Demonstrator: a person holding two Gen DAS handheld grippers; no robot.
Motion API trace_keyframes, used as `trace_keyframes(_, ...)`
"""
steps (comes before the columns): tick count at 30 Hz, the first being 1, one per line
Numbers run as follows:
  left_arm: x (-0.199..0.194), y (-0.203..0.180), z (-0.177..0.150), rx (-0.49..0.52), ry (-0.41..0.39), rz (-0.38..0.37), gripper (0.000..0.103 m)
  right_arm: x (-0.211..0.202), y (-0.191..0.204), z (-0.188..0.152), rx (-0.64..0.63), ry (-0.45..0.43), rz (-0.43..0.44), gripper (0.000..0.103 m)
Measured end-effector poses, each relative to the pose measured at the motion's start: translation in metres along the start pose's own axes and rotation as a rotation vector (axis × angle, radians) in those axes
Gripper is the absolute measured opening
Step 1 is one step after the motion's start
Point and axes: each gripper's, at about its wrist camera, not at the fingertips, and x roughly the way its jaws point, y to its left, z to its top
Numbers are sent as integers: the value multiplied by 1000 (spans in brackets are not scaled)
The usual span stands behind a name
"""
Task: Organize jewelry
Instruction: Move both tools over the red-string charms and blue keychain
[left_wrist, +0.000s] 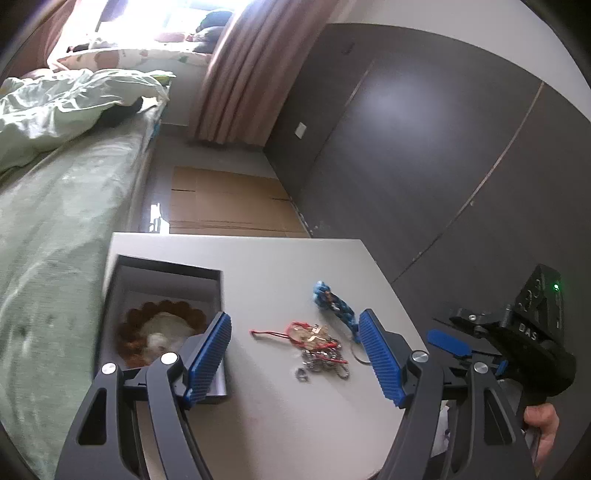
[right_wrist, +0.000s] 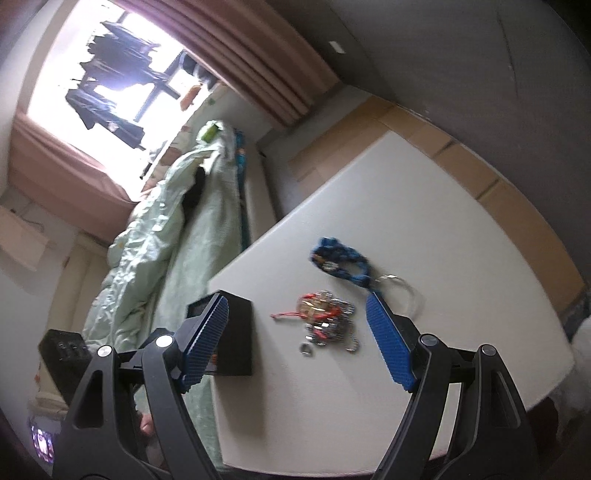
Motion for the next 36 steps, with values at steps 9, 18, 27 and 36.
trace_keyframes(9, 42, -25, -5, 29, 70, -30, 63, 11, -24, 2, 70, 60, -96, 77)
trace_keyframes(18, 97, -32, -7, -28, 213, -24, 49, 14, -30, 9, 102, 66, -112, 77)
trace_keyframes(27, 131, -26, -9, -91, 299, 12, 47, 10, -39, 20, 138, 58, -97, 77)
trace_keyframes(36, 157, -32, -11, -44, 318, 97, 47, 9, -43, 27, 153, 61, -78, 77)
